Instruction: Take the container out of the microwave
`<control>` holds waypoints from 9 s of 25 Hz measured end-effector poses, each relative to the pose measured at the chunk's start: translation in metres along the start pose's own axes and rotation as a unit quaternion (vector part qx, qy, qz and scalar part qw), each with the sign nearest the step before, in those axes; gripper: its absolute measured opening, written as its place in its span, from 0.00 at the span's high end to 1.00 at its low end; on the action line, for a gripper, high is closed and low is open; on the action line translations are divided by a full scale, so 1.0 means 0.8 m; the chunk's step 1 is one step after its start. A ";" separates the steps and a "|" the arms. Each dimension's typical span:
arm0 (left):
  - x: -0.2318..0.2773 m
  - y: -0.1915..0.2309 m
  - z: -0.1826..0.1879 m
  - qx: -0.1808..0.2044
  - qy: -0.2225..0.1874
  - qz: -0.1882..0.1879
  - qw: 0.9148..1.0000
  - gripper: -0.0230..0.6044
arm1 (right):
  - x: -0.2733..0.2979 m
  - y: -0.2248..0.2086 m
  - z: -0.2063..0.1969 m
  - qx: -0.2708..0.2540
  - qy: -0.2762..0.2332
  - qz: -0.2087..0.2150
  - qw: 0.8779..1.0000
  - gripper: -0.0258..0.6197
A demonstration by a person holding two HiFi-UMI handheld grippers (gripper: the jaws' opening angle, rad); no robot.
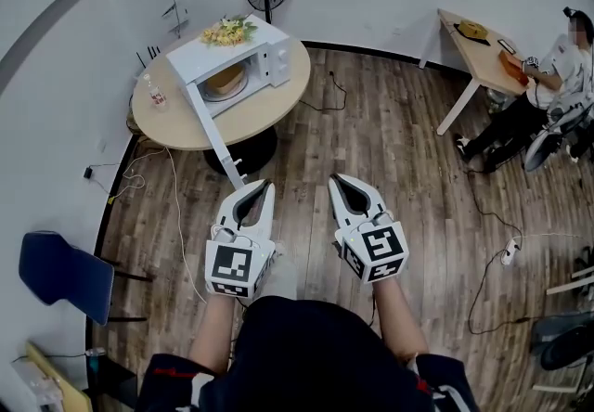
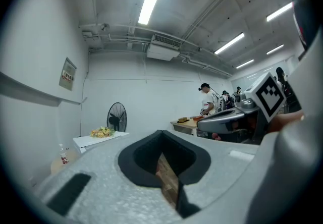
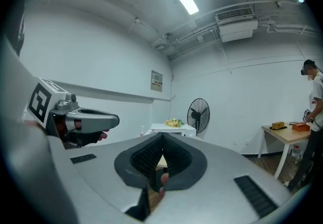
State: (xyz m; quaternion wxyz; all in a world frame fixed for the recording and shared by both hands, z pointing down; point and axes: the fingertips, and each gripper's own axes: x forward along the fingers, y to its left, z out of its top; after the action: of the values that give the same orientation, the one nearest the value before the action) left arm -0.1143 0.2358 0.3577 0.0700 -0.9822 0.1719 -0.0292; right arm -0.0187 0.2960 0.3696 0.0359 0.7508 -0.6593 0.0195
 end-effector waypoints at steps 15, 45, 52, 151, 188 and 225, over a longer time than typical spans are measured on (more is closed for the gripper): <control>0.156 0.182 0.005 -0.010 -0.010 0.012 1.000 0.94 | 0.235 -0.052 0.032 -0.021 0.013 0.021 0.999 0.95; 0.278 0.411 -0.063 -0.016 0.057 0.218 0.974 0.94 | 0.565 -0.076 0.018 -0.044 0.036 0.221 0.974 0.95; 0.278 0.448 -0.063 -0.019 0.082 0.323 0.943 0.94 | 0.626 -0.065 0.032 -0.063 0.032 0.317 0.946 0.95; 0.337 0.394 -0.315 -0.186 0.258 0.357 0.878 0.94 | 0.852 0.033 -0.380 -0.548 0.216 0.448 0.672 0.49; 0.340 0.396 -0.287 -0.149 0.252 0.353 0.889 0.94 | 0.803 0.036 -0.356 -0.572 0.198 0.478 0.637 0.93; 0.350 0.381 -0.248 -0.103 0.229 0.353 0.901 0.94 | 0.662 -0.036 -0.322 -0.540 0.247 0.498 0.632 0.94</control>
State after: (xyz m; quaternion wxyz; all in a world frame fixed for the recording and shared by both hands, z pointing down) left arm 0.0311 -0.1694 0.5185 -0.0674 -0.8251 0.5205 -0.2092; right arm 0.0834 -0.2036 0.6665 0.5812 0.1218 -0.7923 -0.1400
